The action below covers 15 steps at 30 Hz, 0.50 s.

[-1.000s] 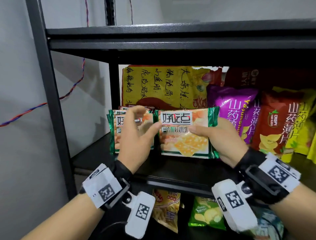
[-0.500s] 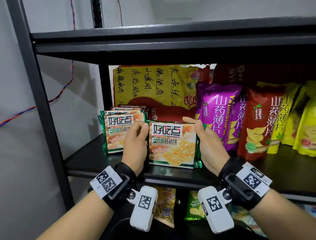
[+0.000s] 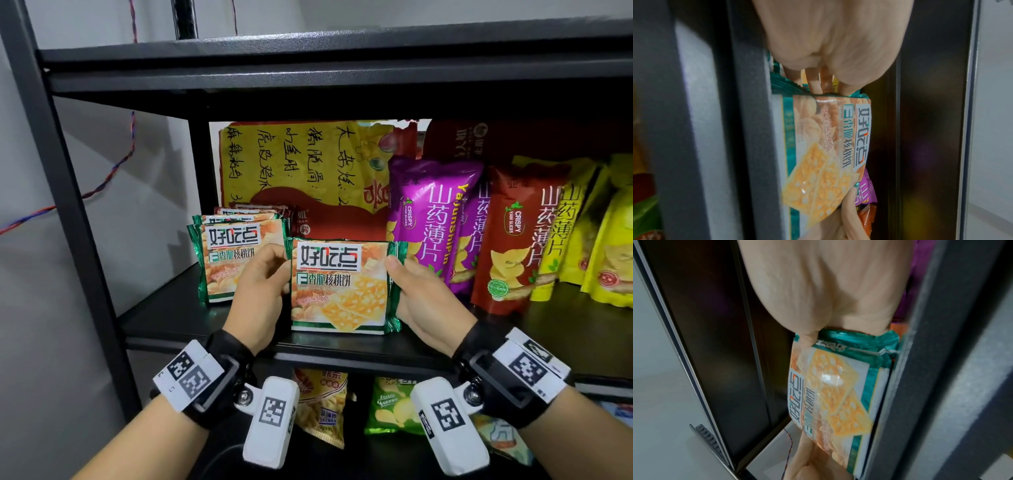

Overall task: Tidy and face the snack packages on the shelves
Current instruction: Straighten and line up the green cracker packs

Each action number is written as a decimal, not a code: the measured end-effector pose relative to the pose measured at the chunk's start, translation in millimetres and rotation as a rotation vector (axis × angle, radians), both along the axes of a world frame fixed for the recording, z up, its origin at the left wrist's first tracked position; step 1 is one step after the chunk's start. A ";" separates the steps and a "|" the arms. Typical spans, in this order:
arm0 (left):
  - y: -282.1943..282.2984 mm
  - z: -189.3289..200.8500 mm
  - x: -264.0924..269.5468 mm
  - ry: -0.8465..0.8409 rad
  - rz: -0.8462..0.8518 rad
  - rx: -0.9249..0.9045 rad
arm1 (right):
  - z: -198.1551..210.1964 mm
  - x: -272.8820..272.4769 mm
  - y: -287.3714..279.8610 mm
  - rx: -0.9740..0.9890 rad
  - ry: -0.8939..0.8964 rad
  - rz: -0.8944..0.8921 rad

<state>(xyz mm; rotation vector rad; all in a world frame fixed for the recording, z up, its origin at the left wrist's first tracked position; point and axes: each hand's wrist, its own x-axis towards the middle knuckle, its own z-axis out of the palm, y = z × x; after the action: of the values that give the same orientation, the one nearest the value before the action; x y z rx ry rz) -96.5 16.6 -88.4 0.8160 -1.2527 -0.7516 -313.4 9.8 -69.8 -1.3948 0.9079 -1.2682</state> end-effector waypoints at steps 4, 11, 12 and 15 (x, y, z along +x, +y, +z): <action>4.9 -2.6 6.9 -0.095 -0.008 0.017 | -8.0 -7.2 4.2 0.048 0.056 0.024; 17.2 3.9 17.8 -0.223 -0.085 0.073 | -10.0 -14.0 7.9 0.039 0.126 0.033; 17.7 4.5 19.3 -0.236 -0.090 0.093 | -9.7 -14.3 8.3 0.035 0.130 0.037; 17.9 4.1 24.0 -0.308 -0.093 0.161 | -11.5 -15.9 9.2 -0.009 0.171 0.055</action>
<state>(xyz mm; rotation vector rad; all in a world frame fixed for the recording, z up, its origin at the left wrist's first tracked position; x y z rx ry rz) -72.5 34.5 -84.3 1.0395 -1.5264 -0.8310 -329.3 18.9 -81.3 -1.5430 0.9734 -1.1257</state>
